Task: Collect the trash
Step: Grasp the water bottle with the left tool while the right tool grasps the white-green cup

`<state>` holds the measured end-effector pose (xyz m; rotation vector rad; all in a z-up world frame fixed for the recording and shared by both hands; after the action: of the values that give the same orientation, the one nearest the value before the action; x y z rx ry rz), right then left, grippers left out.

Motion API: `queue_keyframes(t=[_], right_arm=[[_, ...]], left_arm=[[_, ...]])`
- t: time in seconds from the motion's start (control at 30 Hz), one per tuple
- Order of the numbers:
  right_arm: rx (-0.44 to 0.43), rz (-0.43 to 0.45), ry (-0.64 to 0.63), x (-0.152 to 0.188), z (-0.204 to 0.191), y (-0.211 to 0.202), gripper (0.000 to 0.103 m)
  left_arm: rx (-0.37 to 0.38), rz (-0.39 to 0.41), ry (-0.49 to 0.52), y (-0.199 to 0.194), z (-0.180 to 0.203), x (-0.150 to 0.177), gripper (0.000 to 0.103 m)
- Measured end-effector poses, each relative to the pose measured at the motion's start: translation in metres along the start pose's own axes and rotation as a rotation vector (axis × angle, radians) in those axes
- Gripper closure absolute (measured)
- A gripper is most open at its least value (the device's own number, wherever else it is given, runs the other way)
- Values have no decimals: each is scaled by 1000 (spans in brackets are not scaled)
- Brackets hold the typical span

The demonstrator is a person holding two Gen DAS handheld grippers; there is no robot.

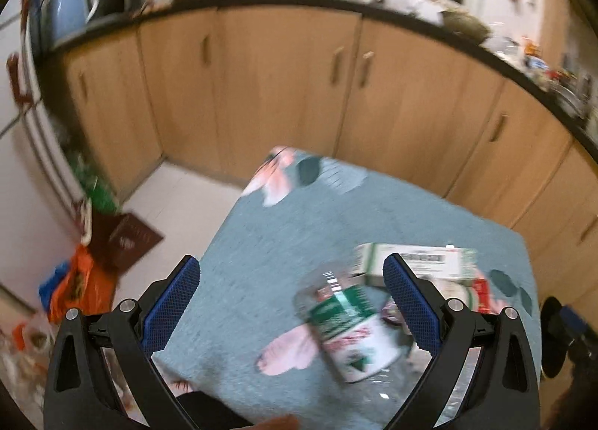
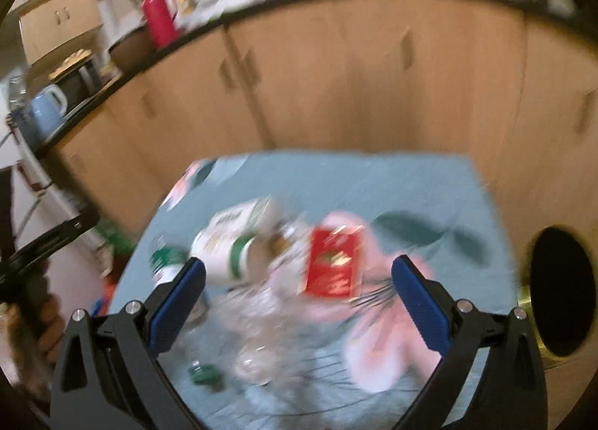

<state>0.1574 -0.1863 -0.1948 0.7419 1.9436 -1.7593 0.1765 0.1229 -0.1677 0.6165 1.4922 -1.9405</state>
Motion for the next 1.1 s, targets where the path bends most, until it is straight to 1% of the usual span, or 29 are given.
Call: queue_keyframes(t=[0.03, 0.07, 0.17, 0.23, 0.3, 0.33, 0.43, 0.47, 0.53, 0.63, 0.7, 0.73, 0.8, 0.83, 0.87, 0.97, 1.1], right_arm=[[-41, -22, -19, 0, -11, 9, 3], [-52, -24, -50, 0, -22, 13, 3], [-36, -11, -147, 2, -53, 23, 3], [-18, -13, -157, 4, -68, 30, 3], [51, -6, -149, 4, -73, 39, 3], [111, 0, -142, 3, -77, 45, 3], [139, -4, -132, 6, -94, 54, 3], [162, -6, -130, 8, -98, 58, 3], [239, -7, -125, 12, -96, 64, 3], [242, -34, -94, 19, -98, 76, 3], [283, -38, -100, 21, -97, 87, 3], [280, -50, -88, 23, -96, 92, 3], [245, -80, -53, 27, -93, 103, 5], [235, -84, -56, 28, -94, 107, 22], [209, -92, -53, 30, -95, 109, 30], [77, -106, -11, 31, -95, 106, 30], [-40, -104, 33, 28, -86, 82, 30]], left_arm=[[-7, -6, -8, 2, -6, 0, 8], [-17, -11, -13, 4, -12, 1, 8], [-24, -20, -20, 9, -21, 4, 8], [-22, -25, -24, 12, -23, 7, 8], [-21, -29, -26, 16, -27, 8, 8], [-20, -32, -28, 17, -29, 9, 8], [-2, -43, -32, 22, -32, 13, 8], [2, -47, -33, 23, -33, 14, 8], [5, -48, -38, 23, -38, 16, 8], [3, -32, -51, 20, -47, 14, 8], [6, -31, -51, 21, -51, 15, 8], [10, -36, -49, 22, -51, 16, 8], [16, -48, -47, 25, -51, 20, 8], [15, -53, -49, 26, -51, 22, 8], [15, -58, -52, 28, -52, 24, 8], [24, -94, -70, 36, -48, 33, 8], [80, -165, -113, 44, -32, 53, 8]])
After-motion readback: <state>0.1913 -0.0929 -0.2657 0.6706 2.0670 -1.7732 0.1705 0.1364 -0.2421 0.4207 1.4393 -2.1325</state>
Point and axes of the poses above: each gripper's, at about its wrist camera, not at the fingertips, and y roughly the way its jaws point, z to its right, x to its underside, the point moved 10 cm from there along y, roughly the way its jaws point, and after that the axes turned 15 degrees about x, right-handed, at the moved point
